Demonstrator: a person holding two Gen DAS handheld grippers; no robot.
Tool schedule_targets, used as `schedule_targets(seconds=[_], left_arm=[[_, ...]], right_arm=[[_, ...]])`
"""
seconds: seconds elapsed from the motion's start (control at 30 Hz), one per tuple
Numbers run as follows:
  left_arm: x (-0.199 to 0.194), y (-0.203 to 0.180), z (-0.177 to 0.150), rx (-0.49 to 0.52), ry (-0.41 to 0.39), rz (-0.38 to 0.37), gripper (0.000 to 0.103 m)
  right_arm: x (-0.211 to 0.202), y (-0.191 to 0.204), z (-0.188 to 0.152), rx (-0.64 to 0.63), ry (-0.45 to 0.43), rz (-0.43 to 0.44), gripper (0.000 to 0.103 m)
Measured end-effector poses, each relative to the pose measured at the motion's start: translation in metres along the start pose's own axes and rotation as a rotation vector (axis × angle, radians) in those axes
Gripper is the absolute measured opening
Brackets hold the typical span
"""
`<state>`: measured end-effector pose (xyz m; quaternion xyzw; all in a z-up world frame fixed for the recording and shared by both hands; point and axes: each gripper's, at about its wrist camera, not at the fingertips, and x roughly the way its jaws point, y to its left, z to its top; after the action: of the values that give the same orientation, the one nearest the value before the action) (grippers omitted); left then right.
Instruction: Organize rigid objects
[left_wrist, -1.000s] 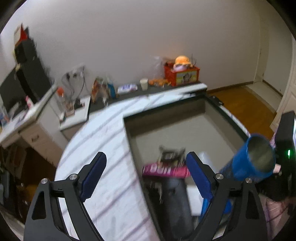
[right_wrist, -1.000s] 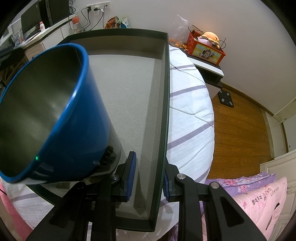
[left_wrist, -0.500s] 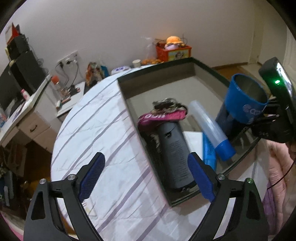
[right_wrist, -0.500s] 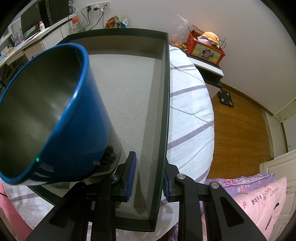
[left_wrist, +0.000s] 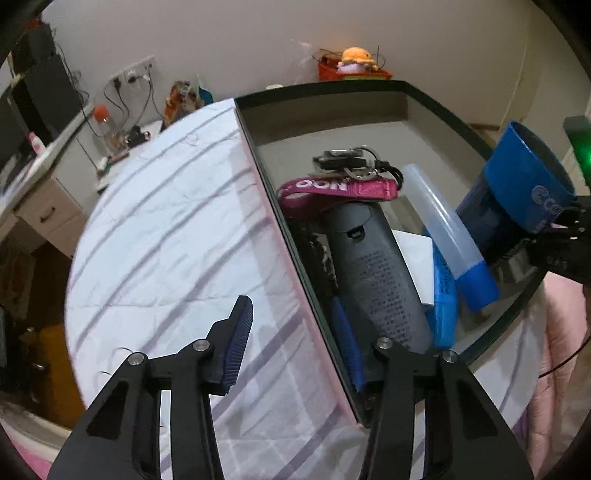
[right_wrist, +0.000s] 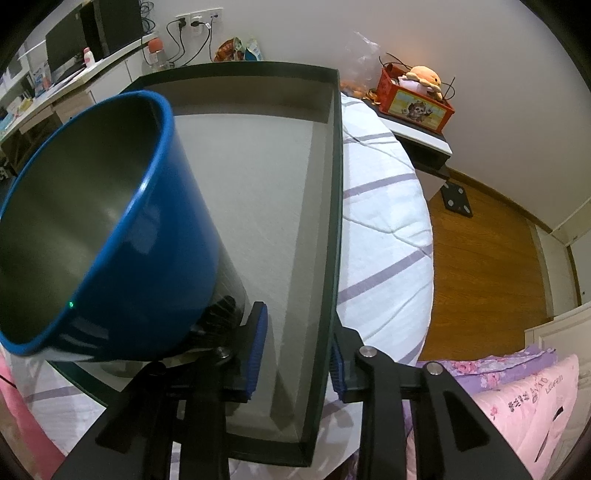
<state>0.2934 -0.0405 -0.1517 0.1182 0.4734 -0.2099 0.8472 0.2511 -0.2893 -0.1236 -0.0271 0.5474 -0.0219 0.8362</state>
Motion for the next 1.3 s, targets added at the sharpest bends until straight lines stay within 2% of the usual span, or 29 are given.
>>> schedule_targets(seconds=[0.33, 0.57, 0.73, 0.8, 0.9, 1.0, 1.07, 1.1, 1.2, 1.27, 1.3], left_arm=[[-0.007, 0.015, -0.014, -0.047, 0.001, -0.011, 0.05], [-0.019, 0.037, -0.032, -0.084, 0.002, 0.003, 0.058], [-0.029, 0.027, -0.026, -0.022, -0.006, 0.053, 0.057], [-0.038, 0.019, -0.023, 0.011, -0.023, 0.026, 0.057], [-0.048, 0.008, -0.021, 0.066, -0.036, -0.016, 0.069], [-0.052, 0.001, -0.015, 0.086, -0.044, -0.028, 0.069], [-0.051, 0.001, -0.009, 0.075, -0.045, -0.041, 0.067], [-0.048, 0.001, -0.004, 0.071, -0.041, -0.031, 0.06], [-0.041, -0.007, 0.003, 0.087, -0.023, 0.049, 0.055], [-0.041, -0.01, 0.009, 0.079, -0.032, 0.11, 0.044], [-0.042, -0.01, 0.01, 0.084, -0.033, 0.111, 0.039]], right_arm=[[0.001, 0.018, 0.006, -0.043, 0.002, -0.001, 0.032], [-0.004, 0.042, 0.001, -0.07, 0.012, 0.012, 0.033], [-0.005, 0.046, 0.0, -0.073, 0.018, 0.02, 0.033], [-0.004, 0.044, 0.0, -0.073, 0.02, 0.022, 0.033], [-0.004, 0.043, 0.0, -0.072, 0.019, 0.025, 0.033], [-0.002, 0.04, 0.002, -0.071, 0.018, 0.03, 0.033], [-0.001, 0.04, 0.003, -0.072, 0.017, 0.03, 0.033], [-0.004, 0.044, -0.001, -0.072, 0.017, 0.031, 0.033], [-0.004, 0.045, -0.002, -0.074, 0.015, 0.037, 0.033], [-0.003, 0.044, -0.001, -0.076, 0.014, 0.042, 0.033], [-0.003, 0.044, -0.001, -0.078, 0.014, 0.045, 0.033]])
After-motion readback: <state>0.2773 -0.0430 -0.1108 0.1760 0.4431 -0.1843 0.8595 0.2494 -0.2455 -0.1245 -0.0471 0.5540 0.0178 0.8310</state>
